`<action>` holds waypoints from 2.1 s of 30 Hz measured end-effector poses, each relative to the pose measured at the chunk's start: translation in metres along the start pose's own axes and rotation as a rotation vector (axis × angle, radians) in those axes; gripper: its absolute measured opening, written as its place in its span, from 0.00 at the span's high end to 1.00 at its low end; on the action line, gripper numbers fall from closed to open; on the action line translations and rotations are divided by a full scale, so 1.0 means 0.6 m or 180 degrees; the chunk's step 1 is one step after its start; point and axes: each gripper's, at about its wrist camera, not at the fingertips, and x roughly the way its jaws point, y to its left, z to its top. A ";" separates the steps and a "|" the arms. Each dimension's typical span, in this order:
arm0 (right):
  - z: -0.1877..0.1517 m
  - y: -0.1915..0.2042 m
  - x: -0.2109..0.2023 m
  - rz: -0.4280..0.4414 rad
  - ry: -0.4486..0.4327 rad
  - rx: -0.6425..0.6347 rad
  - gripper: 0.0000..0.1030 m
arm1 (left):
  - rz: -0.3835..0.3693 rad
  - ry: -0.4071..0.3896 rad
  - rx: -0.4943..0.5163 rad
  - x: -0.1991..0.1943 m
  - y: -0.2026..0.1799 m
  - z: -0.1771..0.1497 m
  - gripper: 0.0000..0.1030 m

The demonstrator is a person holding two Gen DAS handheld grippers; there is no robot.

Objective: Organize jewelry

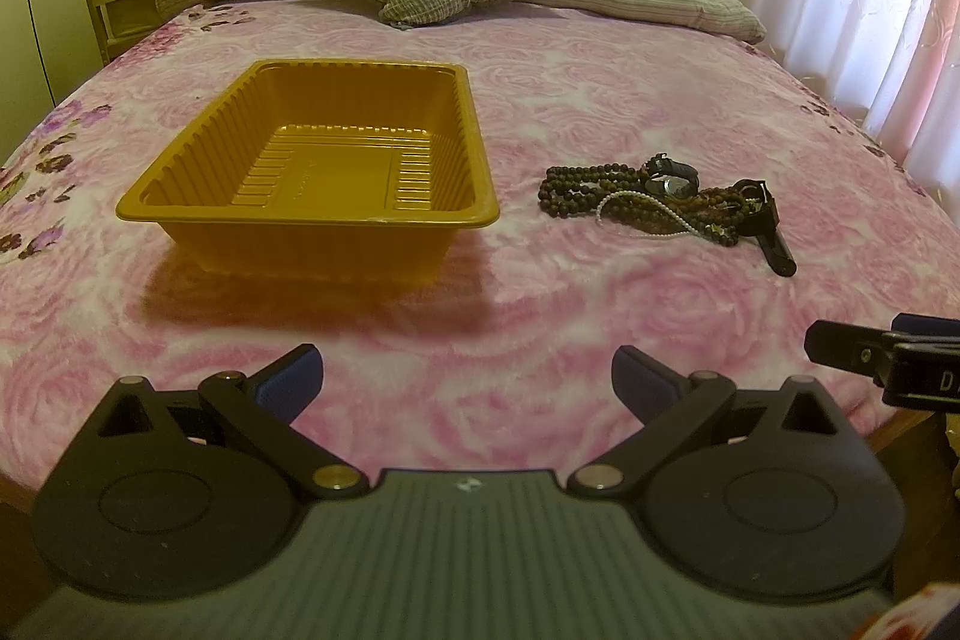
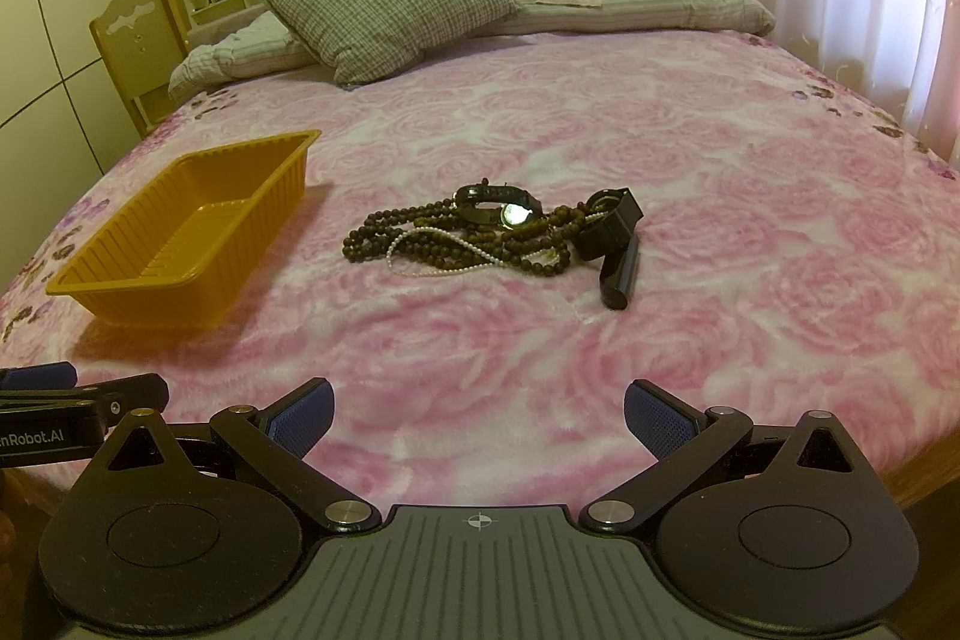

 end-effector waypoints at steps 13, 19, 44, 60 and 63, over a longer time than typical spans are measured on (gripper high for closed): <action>0.000 0.000 0.001 0.0001 0.0001 0.0003 0.00 | -0.0008 0.0001 0.0002 0.001 -0.002 0.001 0.01; 0.000 0.000 0.001 0.0003 0.0000 0.0002 0.00 | -0.0008 0.0000 -0.0001 0.001 -0.002 0.001 0.01; 0.005 -0.004 0.004 0.0099 -0.0351 0.0133 0.00 | 0.0166 -0.0552 -0.1087 -0.012 0.134 0.009 0.09; 0.042 -0.001 0.052 0.0068 -0.0610 0.0159 0.01 | 0.0161 -0.0962 -0.2030 0.069 0.307 0.038 0.36; 0.044 0.004 0.064 0.0034 -0.0593 0.0104 0.01 | 0.0010 -0.0980 -0.2098 0.090 0.315 0.037 0.44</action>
